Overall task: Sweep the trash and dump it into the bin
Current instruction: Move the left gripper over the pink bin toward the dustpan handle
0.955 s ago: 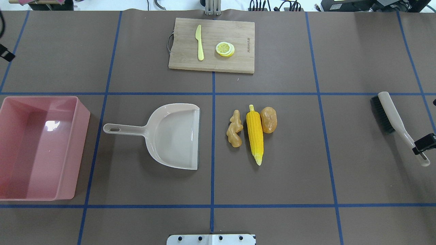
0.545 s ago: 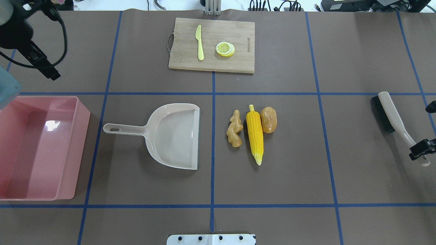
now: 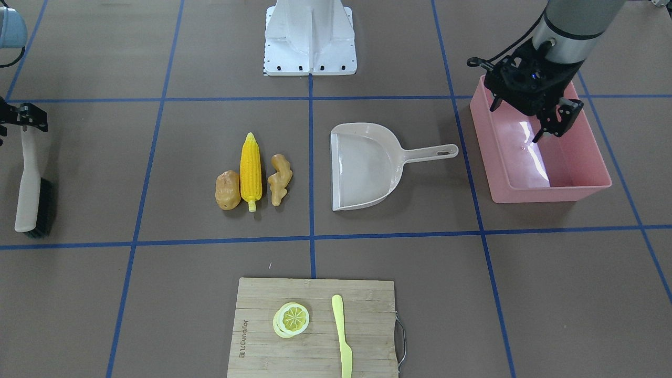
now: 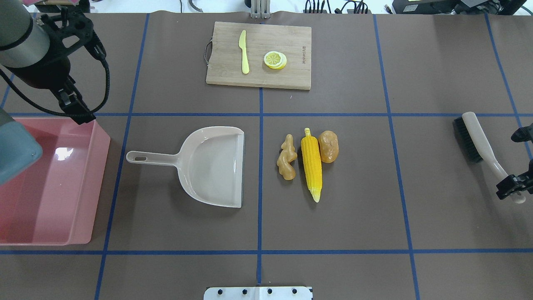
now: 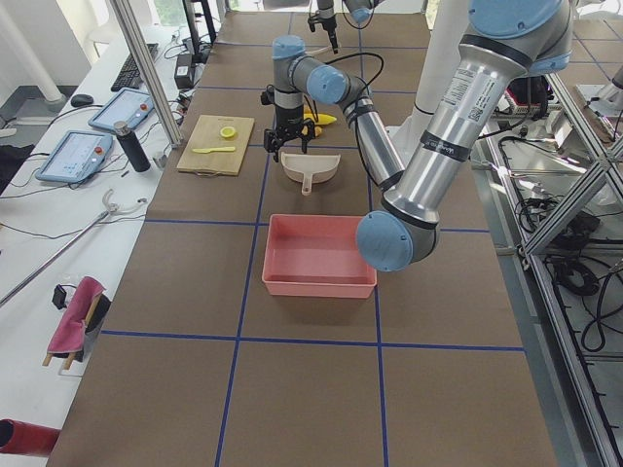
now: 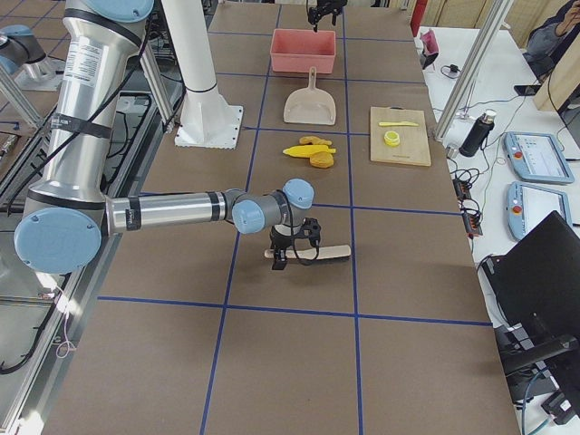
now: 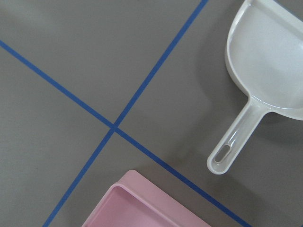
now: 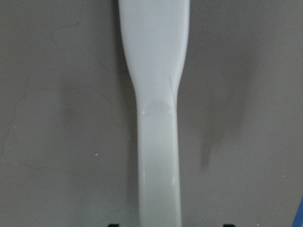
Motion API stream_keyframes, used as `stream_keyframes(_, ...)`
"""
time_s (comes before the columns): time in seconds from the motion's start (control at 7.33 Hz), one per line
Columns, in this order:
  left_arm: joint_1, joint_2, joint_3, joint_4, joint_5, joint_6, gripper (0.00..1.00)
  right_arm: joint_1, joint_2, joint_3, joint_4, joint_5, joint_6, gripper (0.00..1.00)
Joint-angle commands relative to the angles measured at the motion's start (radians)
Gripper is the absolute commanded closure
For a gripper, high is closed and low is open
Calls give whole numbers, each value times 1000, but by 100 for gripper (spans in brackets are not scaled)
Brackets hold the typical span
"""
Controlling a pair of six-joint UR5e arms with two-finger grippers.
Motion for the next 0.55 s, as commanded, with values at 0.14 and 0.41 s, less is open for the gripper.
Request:
stream_keyframes(0.14,11,37,114,-72,4,227,1,-1,6,-3,-5,-2,-2,79)
stream_keyframes(0.41,50,45,224,-278,2,231,3,-1,6,-1,-5,-2,-3,100)
